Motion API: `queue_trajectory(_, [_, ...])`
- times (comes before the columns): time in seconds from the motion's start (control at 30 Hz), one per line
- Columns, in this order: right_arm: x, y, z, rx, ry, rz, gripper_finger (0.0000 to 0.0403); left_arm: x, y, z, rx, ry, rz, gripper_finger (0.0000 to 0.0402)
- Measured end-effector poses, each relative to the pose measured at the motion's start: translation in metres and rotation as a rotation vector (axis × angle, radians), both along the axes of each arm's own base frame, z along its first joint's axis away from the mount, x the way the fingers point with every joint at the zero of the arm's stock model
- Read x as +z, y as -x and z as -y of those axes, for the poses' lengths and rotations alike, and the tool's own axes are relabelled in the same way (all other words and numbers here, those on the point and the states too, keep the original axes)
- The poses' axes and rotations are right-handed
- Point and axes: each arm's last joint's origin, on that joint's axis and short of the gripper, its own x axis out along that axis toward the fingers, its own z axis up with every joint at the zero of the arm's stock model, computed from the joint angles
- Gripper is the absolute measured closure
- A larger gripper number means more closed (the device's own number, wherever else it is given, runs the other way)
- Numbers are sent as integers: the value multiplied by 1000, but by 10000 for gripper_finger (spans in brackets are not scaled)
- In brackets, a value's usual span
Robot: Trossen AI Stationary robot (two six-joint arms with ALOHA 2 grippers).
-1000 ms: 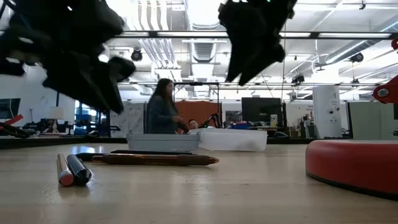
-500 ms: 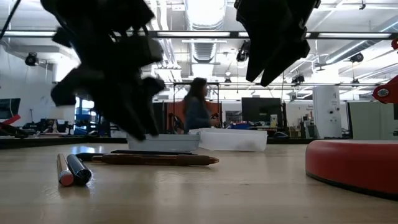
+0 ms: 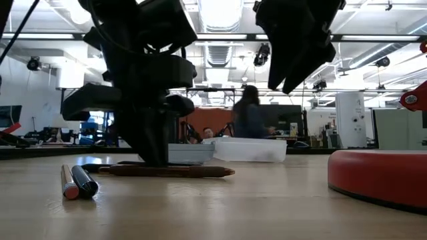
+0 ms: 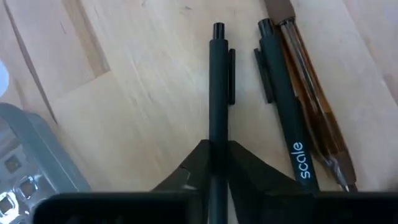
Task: Pick & place school supplies into a supply box
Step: Put the black pen into the black supply box
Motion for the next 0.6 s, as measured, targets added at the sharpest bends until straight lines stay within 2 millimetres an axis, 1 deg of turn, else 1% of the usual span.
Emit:
queue_trajectory(0.03, [1,1,-2,3,-1,0,141,1,-1,-1,2,0,-1,385])
queue_trajectory(0.17, [8,11,-10,-17,25,20,155,8,-5,-2,-2,0,-16,387])
queue_trajectory(0.27, [18,22,-16,-67,76,69,167,21,-7,-2,-36,-34,-32,392])
queue_trajectory(0.33, [25,32,-18,-103,109,101,174,40,-14,-3,-79,-62,16,392])
queue_trajectory(0.4, [33,40,-18,-137,132,127,180,62,-21,-5,-134,-140,77,392])
queue_trajectory(0.47, [38,47,-16,-168,144,144,184,79,-28,-10,-203,-231,114,392])
queue_trajectory(0.5, [40,49,-15,-178,147,152,186,87,-32,-14,-248,-276,135,392])
queue_trajectory(0.6, [44,51,-13,-191,155,166,189,106,-44,-33,-373,-395,201,392])
